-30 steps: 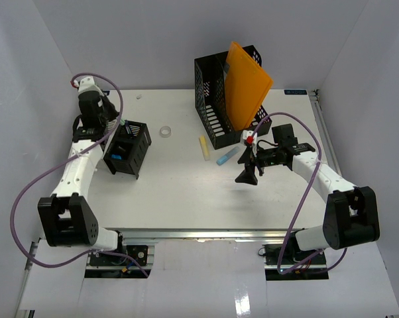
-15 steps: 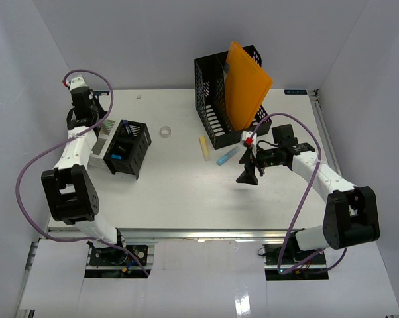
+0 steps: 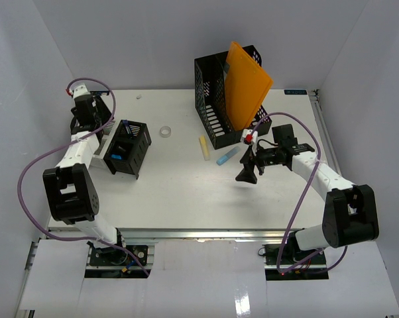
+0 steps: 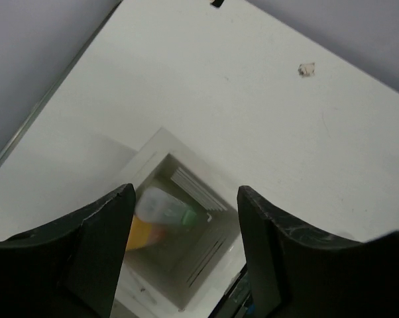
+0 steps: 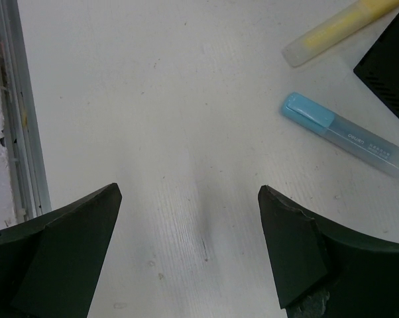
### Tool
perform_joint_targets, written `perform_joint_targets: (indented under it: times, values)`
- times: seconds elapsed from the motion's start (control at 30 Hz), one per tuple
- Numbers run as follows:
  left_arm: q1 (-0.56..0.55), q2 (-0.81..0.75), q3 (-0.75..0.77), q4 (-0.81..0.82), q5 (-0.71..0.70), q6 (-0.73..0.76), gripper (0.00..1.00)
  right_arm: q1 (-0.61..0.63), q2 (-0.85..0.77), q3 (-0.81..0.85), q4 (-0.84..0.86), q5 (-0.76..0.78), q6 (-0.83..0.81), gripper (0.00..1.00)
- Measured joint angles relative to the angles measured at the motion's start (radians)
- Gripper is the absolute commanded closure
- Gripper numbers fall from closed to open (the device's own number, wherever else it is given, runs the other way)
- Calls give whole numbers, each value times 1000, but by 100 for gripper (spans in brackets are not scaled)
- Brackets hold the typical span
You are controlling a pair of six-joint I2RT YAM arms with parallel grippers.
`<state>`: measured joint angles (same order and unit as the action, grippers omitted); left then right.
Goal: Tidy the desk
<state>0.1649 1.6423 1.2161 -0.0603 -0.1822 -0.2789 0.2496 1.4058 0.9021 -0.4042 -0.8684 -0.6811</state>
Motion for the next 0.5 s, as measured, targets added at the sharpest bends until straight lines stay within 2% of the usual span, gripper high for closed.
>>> perform_joint_targets:
  times: [0.13, 0.27, 0.43, 0.5]
  values:
    - [3, -47, -42, -4, 33, -33, 11, -1, 5, -20, 65, 33, 107, 9]
    - [4, -168, -101, -4, 84, -76, 3, 0, 16, -29, 137, 89, 236, 10]
    - [6, -421, -279, 91, 289, -143, 2, 35, 77, -29, 245, 260, 457, 10]
    - [6, -516, -350, 153, 413, -181, 2, 94, 113, -22, 257, 399, 507, 10]
